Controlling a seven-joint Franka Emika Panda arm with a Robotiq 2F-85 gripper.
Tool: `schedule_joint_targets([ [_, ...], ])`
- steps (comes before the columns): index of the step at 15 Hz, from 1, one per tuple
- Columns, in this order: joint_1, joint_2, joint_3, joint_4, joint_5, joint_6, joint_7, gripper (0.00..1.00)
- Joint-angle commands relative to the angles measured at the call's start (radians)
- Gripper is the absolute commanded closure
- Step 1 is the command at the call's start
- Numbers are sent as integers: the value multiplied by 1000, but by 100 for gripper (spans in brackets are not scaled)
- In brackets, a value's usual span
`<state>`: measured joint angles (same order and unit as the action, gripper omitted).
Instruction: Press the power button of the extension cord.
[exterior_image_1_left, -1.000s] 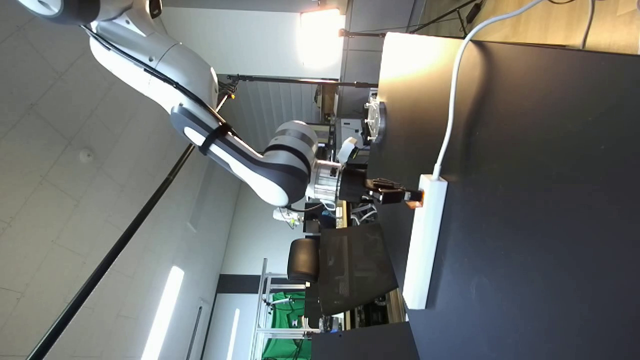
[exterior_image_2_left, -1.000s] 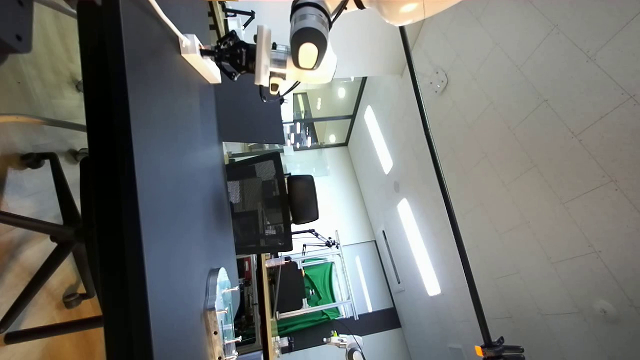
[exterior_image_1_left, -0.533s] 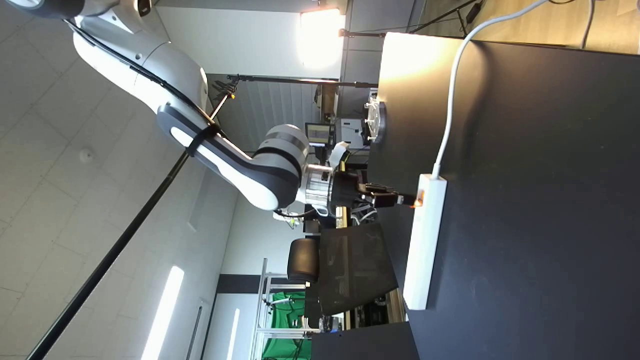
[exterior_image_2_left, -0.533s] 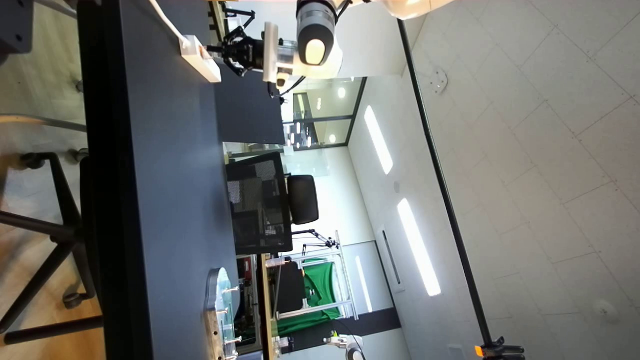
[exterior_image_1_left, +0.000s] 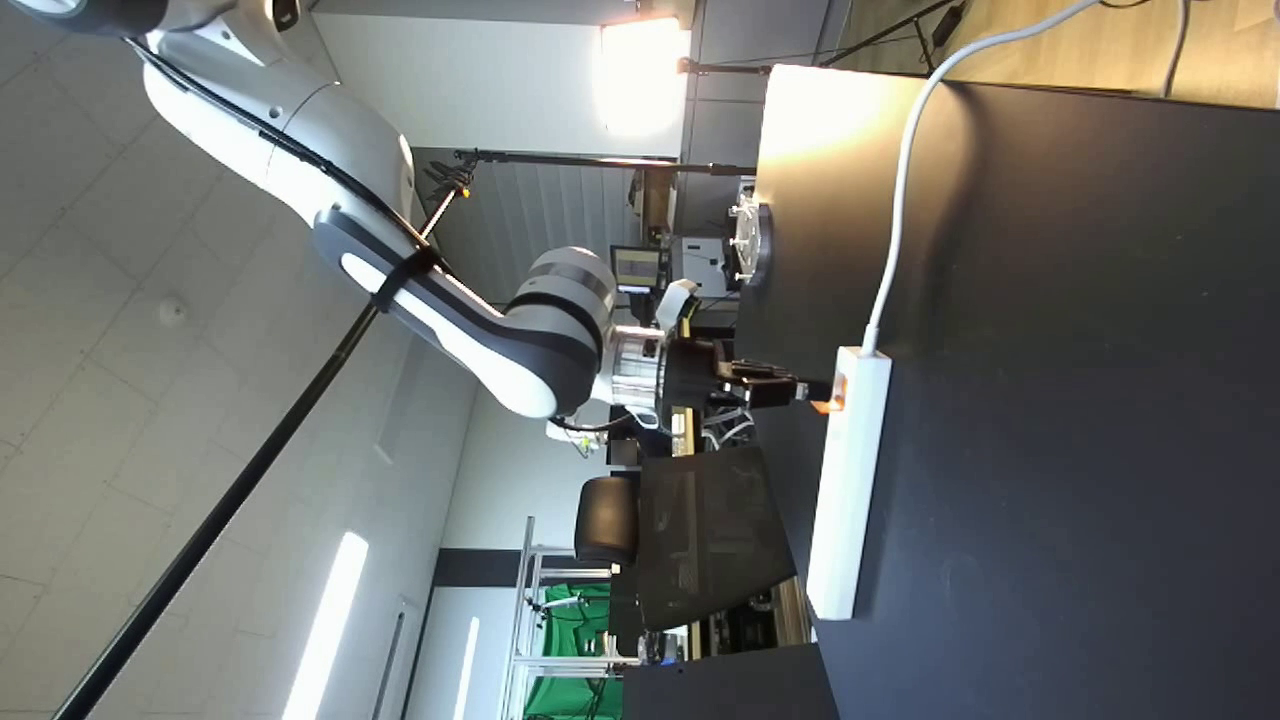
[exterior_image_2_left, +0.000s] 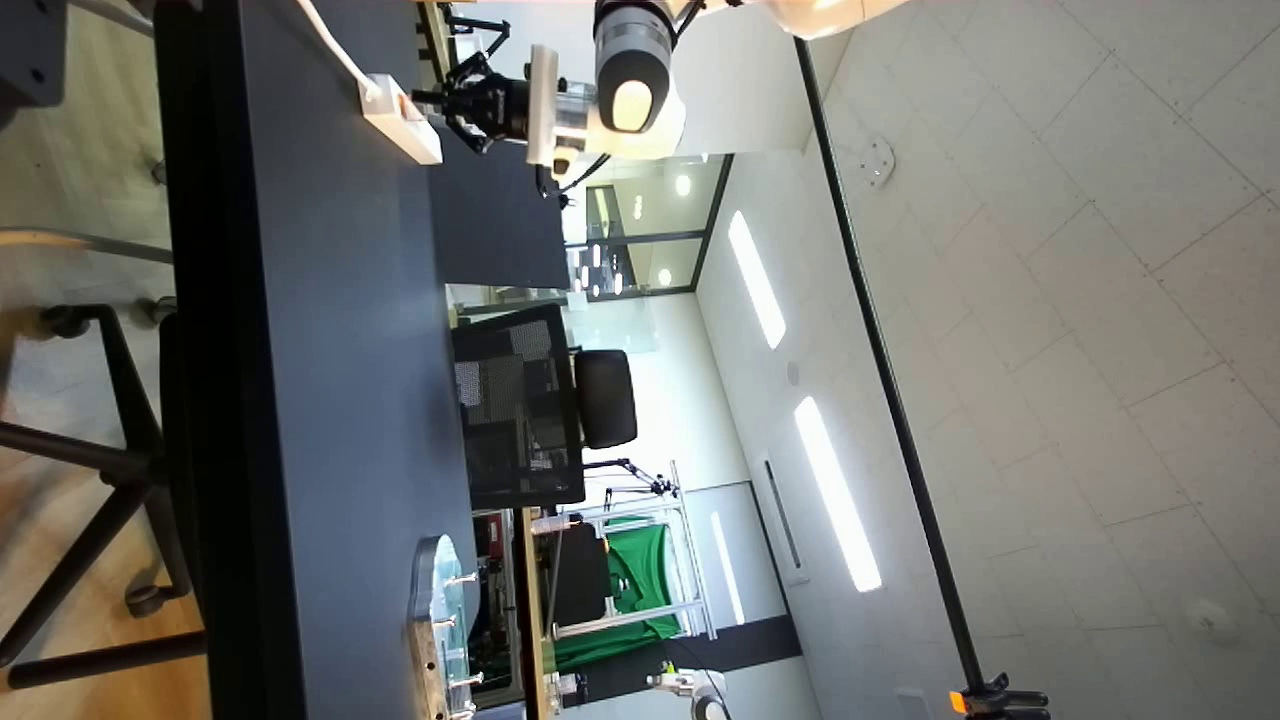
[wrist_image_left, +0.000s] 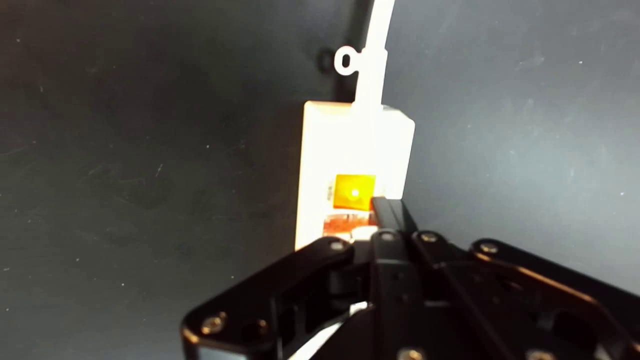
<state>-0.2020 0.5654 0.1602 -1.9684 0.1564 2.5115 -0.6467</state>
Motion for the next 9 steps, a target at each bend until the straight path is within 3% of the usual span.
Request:
schedule_joint_targets([
  [1, 12, -12, -18, -7, -13, -12, 34, 100],
  [9, 10, 10, -13, -3, -7, -2, 26, 100],
])
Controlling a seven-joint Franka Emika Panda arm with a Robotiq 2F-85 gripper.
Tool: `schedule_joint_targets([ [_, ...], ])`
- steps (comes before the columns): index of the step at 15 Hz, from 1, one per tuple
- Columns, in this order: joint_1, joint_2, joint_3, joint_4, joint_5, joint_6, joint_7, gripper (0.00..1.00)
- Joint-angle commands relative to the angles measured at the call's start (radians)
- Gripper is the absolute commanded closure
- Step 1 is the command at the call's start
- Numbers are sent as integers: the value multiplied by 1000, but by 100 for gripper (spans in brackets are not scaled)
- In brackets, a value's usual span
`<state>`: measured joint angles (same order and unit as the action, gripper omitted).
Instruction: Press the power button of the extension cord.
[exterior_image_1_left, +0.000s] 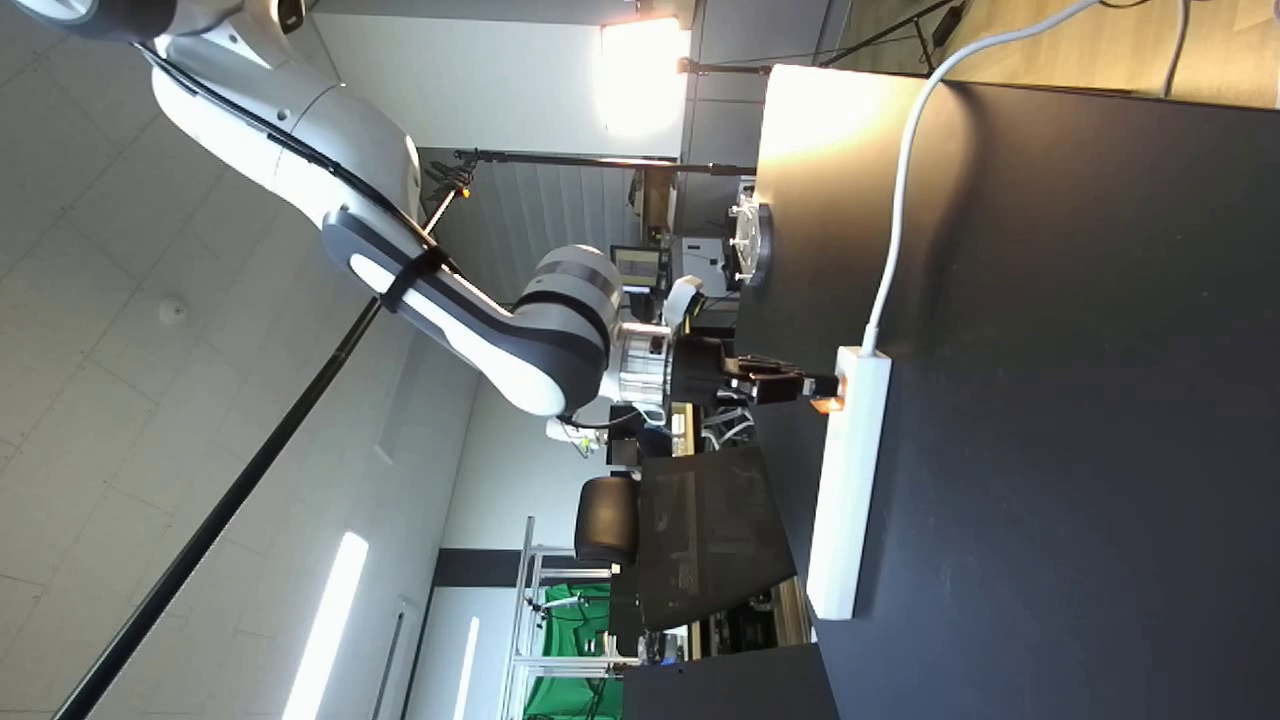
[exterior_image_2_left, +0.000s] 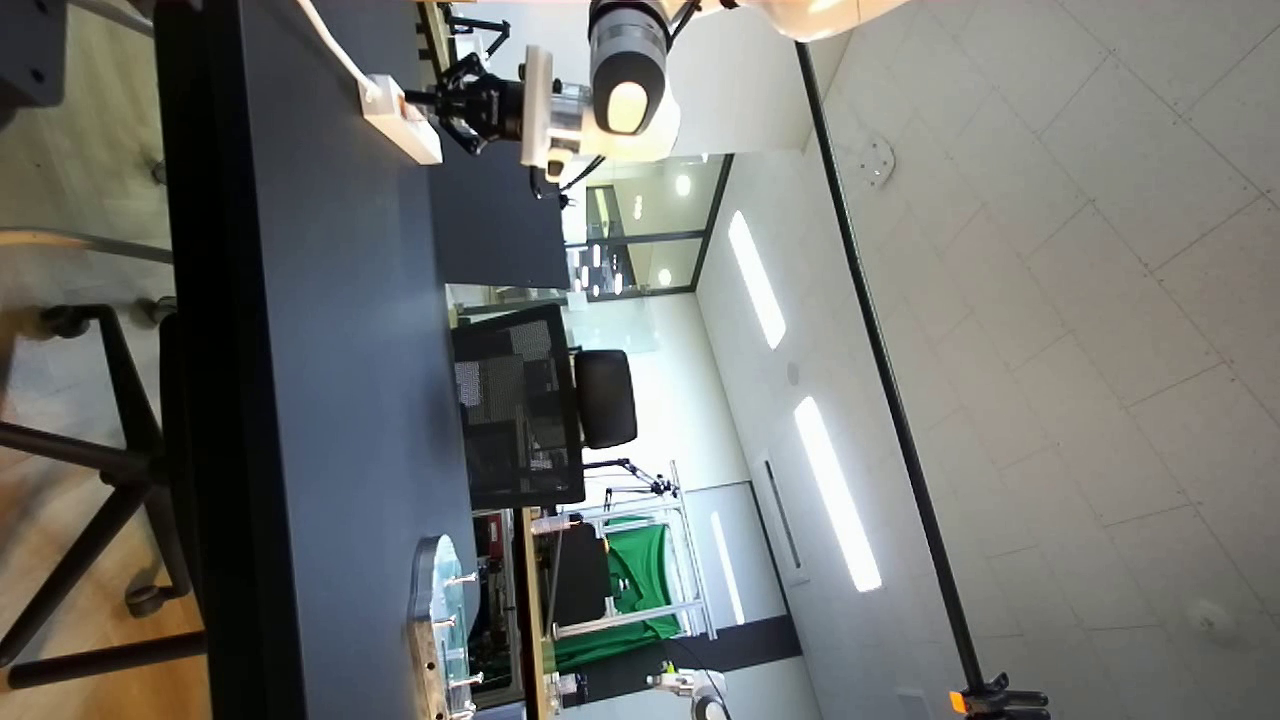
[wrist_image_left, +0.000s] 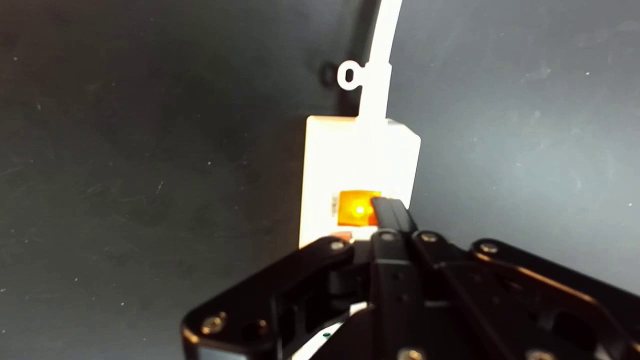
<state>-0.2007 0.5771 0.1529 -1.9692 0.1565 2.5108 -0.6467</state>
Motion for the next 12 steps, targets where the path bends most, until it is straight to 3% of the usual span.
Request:
schedule_joint_targets([
  [1, 9, 1, -6, -3, -8, 3, 26, 100],
  [12, 7, 19, -3, -1, -12, 37, 19, 100],
])
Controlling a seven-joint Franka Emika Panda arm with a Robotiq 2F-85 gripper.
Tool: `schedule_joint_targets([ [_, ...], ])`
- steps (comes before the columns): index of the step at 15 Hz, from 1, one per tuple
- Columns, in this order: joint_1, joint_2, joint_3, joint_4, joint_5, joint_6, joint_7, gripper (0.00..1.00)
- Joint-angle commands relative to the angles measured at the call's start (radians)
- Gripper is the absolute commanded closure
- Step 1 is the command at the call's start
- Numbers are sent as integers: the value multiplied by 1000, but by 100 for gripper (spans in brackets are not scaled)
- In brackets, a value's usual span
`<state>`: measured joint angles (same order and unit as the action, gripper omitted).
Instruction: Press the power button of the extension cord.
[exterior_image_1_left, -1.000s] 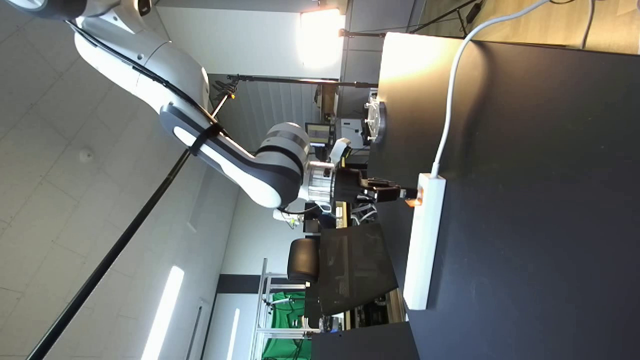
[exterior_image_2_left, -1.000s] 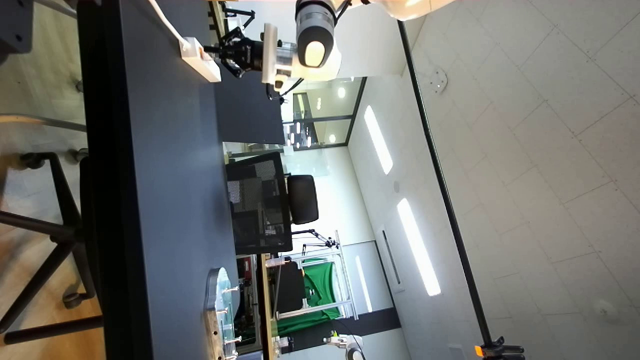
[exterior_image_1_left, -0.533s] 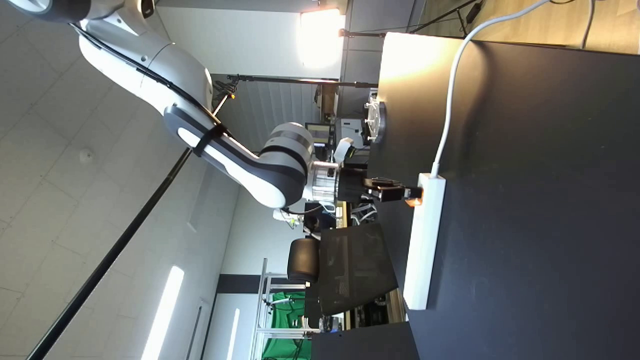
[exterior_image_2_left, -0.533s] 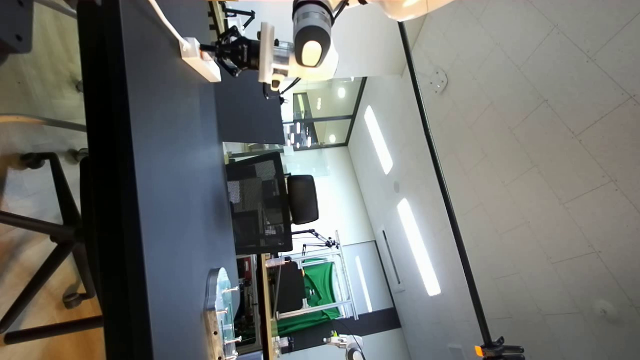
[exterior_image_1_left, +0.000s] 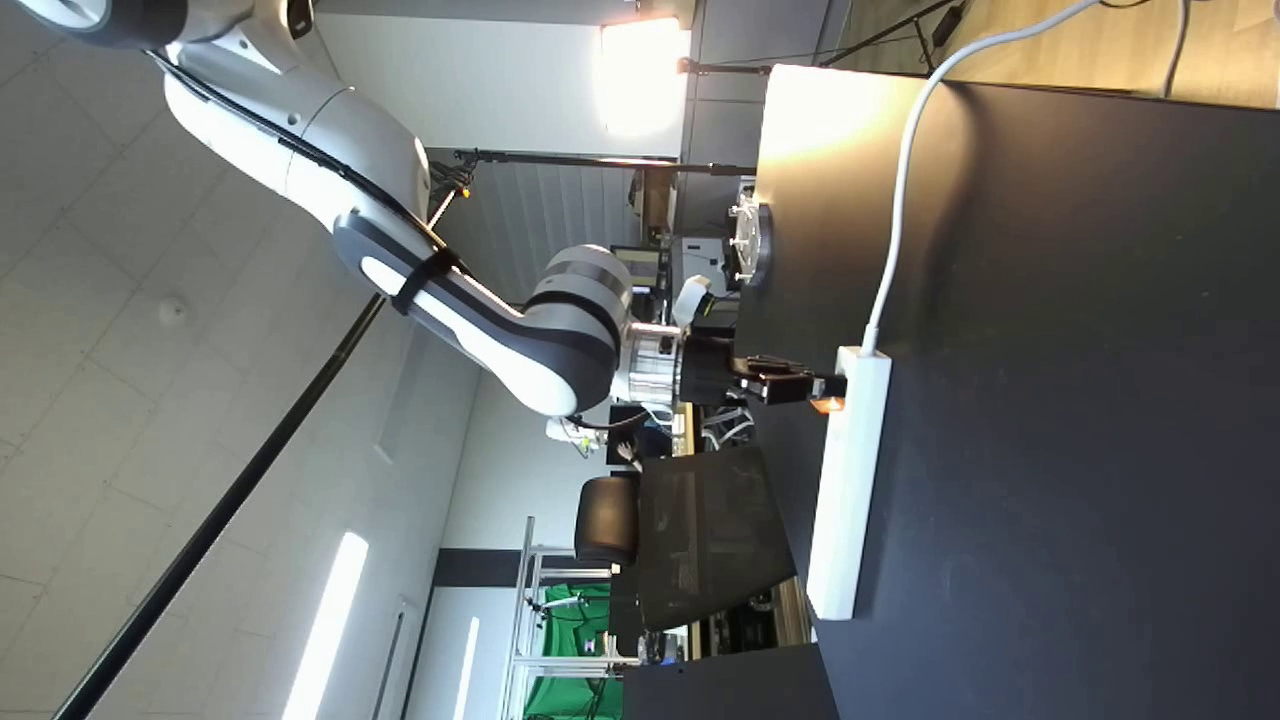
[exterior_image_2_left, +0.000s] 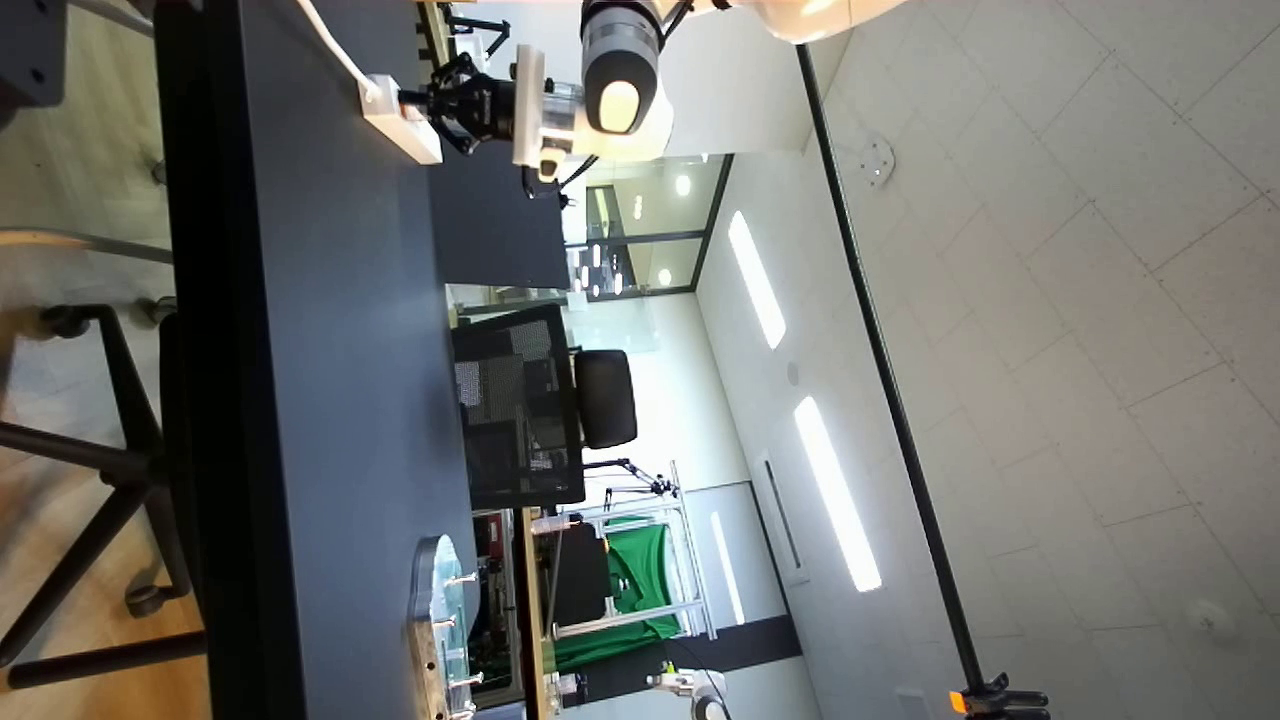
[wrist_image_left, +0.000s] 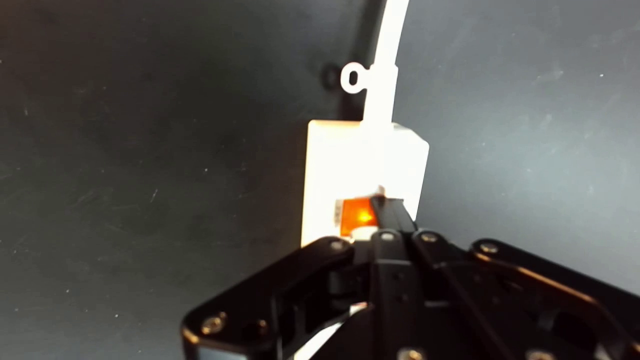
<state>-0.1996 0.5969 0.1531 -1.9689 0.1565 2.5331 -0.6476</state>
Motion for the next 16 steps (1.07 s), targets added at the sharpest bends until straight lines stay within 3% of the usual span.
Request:
schedule_joint_targets([
  [1, 5, -5, -1, -2, -12, 15, 18, 100],
  [11, -4, 41, 2, 20, -14, 14, -7, 100],
  [16, 56, 41, -48, -2, -108, 67, 38, 100],
])
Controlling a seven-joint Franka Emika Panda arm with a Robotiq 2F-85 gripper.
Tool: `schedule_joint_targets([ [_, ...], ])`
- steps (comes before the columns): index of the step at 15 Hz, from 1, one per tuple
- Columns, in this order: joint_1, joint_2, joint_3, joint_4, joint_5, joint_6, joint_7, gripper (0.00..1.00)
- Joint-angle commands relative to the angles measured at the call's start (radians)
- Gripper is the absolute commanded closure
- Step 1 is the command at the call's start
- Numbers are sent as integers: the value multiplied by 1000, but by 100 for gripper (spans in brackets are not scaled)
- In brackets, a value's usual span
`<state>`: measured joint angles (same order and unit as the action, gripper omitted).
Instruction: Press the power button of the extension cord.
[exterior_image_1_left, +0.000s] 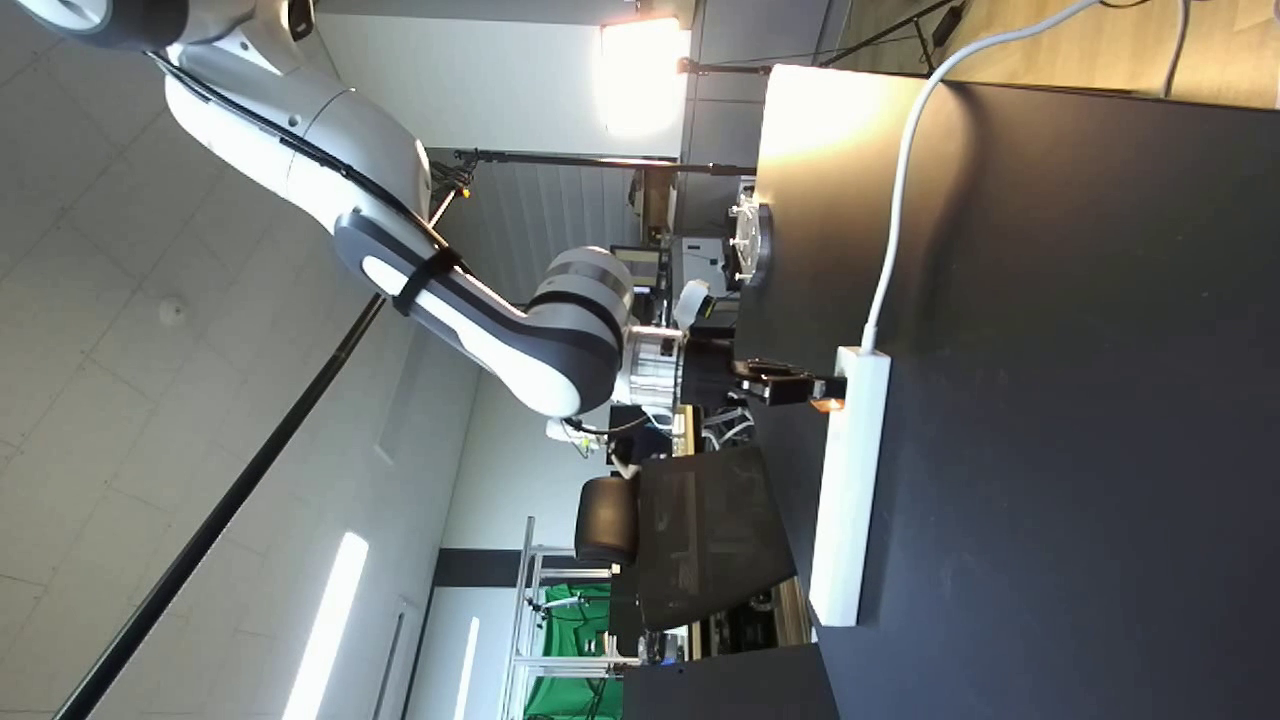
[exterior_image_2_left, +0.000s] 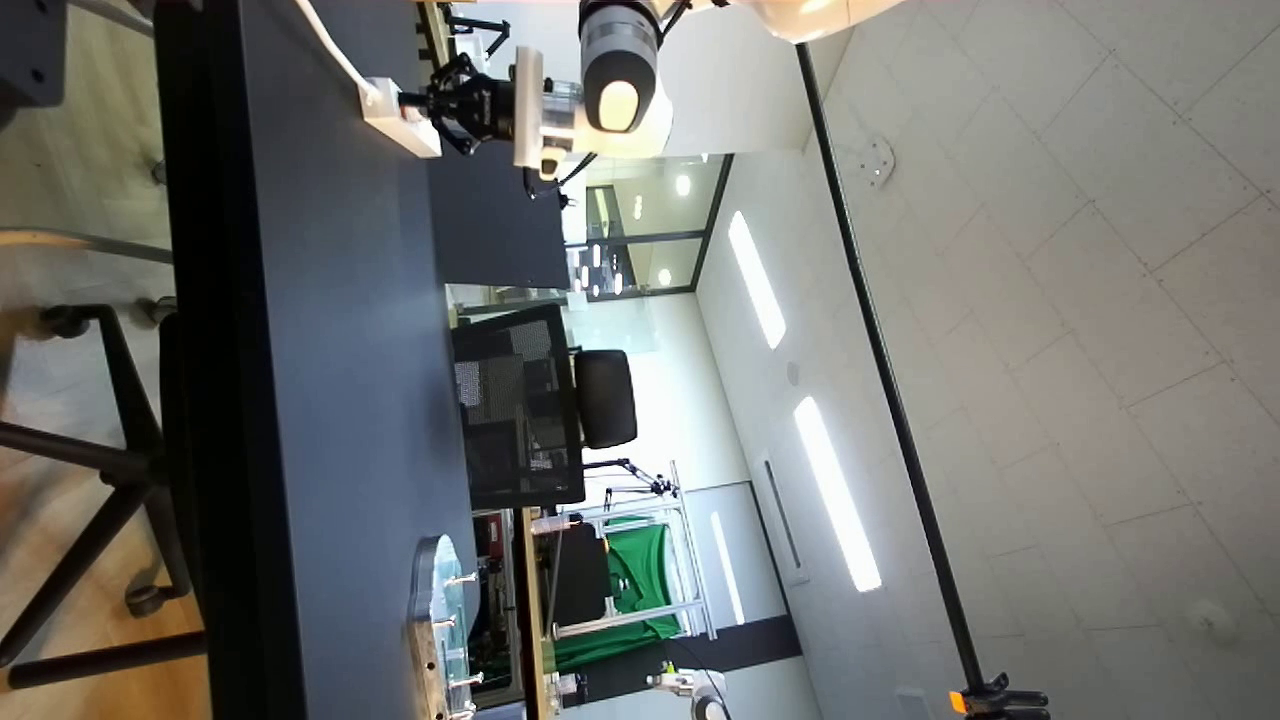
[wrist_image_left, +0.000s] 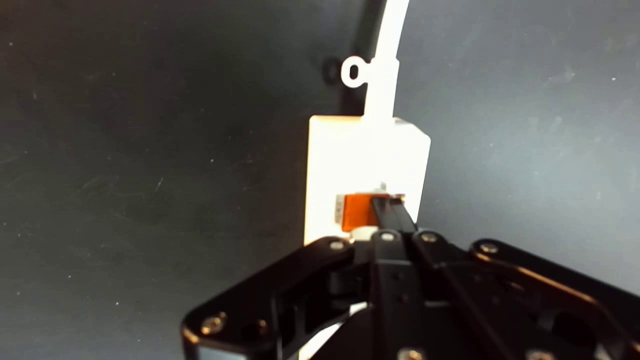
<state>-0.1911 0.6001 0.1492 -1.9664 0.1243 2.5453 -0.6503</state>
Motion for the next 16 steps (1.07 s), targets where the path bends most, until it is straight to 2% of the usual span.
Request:
schedule_joint_targets([
  [1, 69, 33, -60, -17, -115, 78, 53, 100],
  [5, 140, 21, -114, -51, -272, 126, 118, 100],
  [11, 220, -7, -170, -108, -438, 213, 246, 100],
  [13, 232, -28, -178, -113, -456, 220, 279, 100],
  [16, 225, -78, -156, -98, -426, 160, 290, 100],
])
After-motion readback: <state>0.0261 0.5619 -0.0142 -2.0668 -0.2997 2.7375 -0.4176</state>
